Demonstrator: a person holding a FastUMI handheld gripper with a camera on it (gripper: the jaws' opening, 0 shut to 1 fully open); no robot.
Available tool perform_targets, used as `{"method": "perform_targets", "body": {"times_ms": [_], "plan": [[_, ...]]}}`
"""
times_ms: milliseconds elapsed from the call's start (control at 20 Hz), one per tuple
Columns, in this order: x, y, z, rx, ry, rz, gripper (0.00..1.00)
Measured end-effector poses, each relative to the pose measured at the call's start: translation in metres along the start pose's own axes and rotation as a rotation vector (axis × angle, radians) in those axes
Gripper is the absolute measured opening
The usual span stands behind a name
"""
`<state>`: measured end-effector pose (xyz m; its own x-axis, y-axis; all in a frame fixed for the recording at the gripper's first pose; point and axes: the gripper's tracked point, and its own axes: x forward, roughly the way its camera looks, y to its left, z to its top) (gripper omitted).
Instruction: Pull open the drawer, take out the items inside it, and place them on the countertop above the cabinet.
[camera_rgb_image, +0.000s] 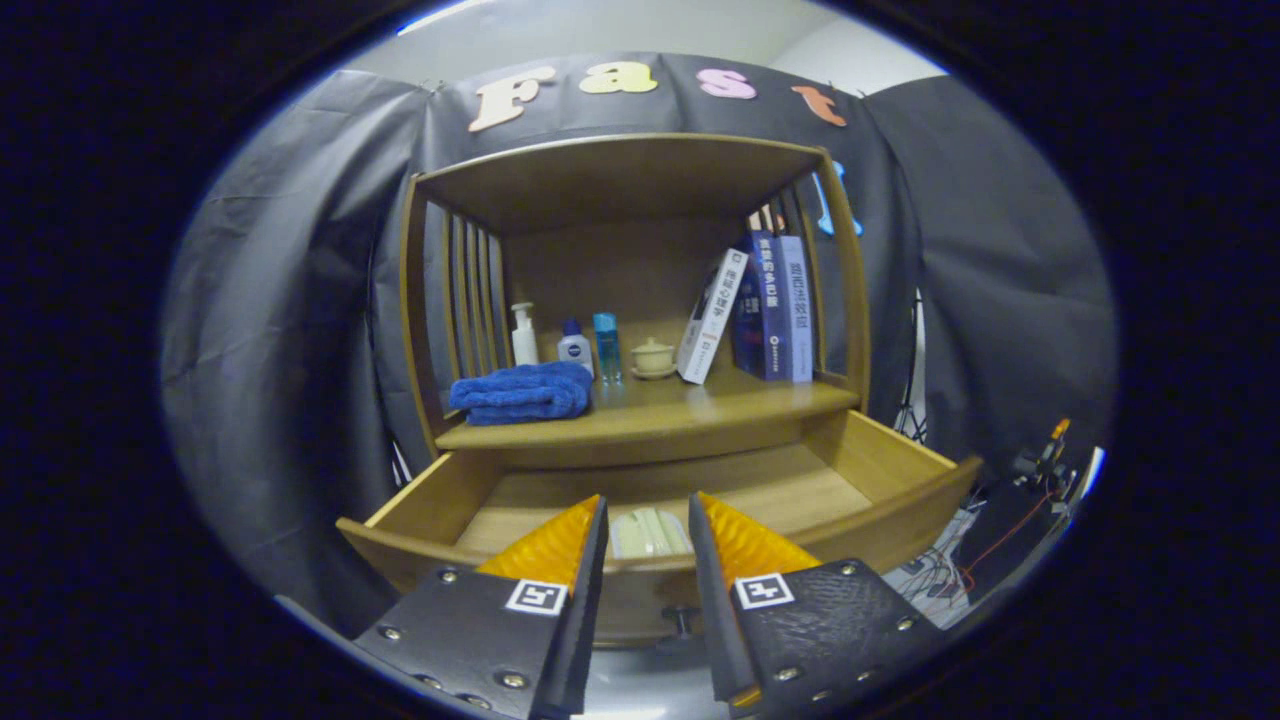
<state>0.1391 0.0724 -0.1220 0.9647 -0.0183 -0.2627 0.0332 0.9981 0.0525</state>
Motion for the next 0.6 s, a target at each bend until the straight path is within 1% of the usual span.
{"method": "perform_targets", "body": {"times_ms": [100,200,300,400,600], "plan": [[0.023,0.010,-0.004,-0.034,0.092,0.028,0.47],[0.048,0.018,-0.020,-0.048,0.238,0.058,0.47],[0.068,0.016,-0.039,-0.060,0.372,0.054,0.47],[0.089,0.014,-0.055,-0.071,0.472,0.044,0.47],[0.107,0.006,-0.093,-0.081,0.679,0.032,0.47]]}}
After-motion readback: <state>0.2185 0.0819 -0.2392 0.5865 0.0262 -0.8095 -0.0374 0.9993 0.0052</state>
